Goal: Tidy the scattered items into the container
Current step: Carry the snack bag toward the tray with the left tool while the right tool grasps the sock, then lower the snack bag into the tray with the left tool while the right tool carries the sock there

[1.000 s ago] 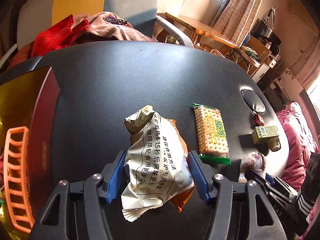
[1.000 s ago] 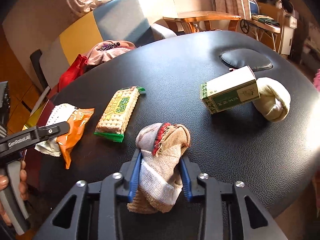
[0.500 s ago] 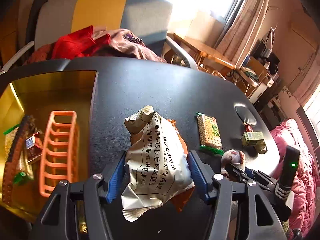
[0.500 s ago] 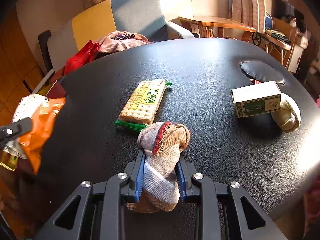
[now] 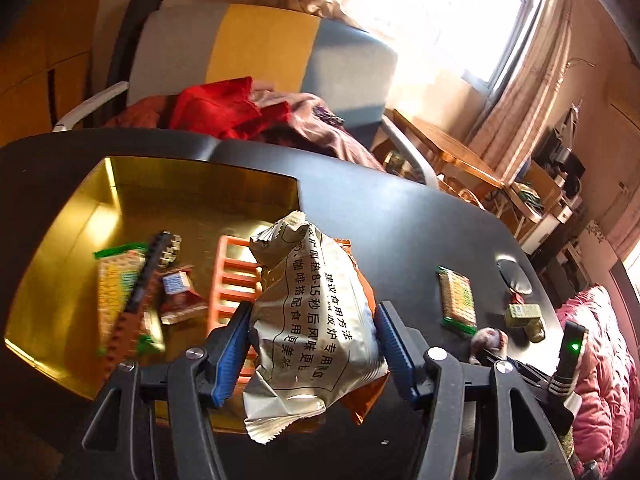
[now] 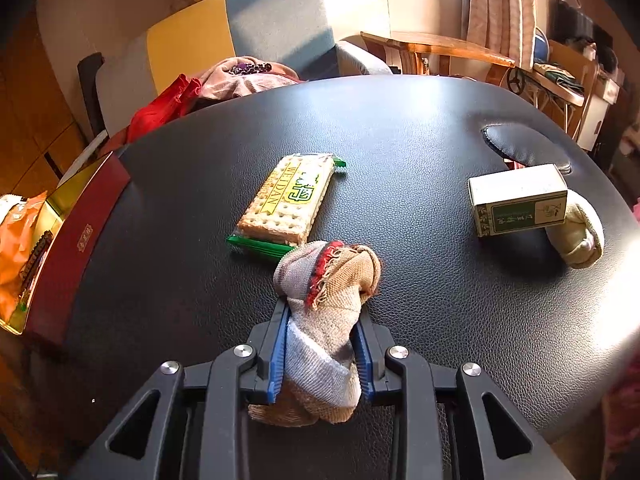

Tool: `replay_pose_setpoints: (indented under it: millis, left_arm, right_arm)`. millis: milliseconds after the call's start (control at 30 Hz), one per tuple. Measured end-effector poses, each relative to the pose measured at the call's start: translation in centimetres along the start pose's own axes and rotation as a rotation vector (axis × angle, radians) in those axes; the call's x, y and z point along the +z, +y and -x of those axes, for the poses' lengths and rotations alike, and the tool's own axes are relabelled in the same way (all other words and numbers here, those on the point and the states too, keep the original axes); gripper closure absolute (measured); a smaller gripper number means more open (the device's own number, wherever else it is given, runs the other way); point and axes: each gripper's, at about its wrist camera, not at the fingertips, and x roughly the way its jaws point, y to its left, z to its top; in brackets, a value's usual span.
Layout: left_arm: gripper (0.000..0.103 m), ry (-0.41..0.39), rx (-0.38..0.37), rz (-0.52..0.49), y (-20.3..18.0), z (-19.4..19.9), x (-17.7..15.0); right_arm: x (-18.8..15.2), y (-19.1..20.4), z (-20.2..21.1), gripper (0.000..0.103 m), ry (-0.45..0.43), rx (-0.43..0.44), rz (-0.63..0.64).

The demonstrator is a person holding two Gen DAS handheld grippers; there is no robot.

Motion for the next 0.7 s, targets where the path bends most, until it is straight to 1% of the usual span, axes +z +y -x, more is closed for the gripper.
replay_pose_setpoints:
  millis: [100, 467, 533, 600, 633, 667, 700]
  left_arm:
    - [0.041, -0.011, 0.049, 0.024, 2.6, 0.2, 0.6]
    - [0.04, -0.004, 0.213, 0.092, 11.8, -1.1, 3.3]
    - [0.038, -0.001, 0.217, 0.094, 12.3, -1.4, 3.5]
    - [0.036, 0.014, 0.202, 0.089, 12.5, -1.4, 3.6]
    - [0.035, 0.016, 0.169, 0.095, 12.6, -1.3, 3.6]
    - [0.03, 0.007, 0.116, 0.111, 12.7, -0.9, 3.6]
    - [0.029, -0.008, 0.083, 0.128, 12.8, -0.4, 3.6]
  right_arm:
    - [0.1, 0.1, -0.1, 0.073, 0.003, -0.001, 0.002]
    - [0.3, 0.3, -0.4, 0.071, 0.01, -0.011, 0.009]
    - [0.4, 0.4, -0.4, 0.071, 0.012, -0.013, 0.011]
    - [0.4, 0.6, -0.5, 0.07, 0.014, -0.02, 0.018]
    - [0.4, 0.6, -0.5, 0.07, 0.014, -0.022, 0.019]
    - [0.5, 0.6, -0.5, 0.07, 0.015, -0.022, 0.019]
    - [0.5, 0.6, -0.5, 0.07, 0.016, -0.022, 0.019]
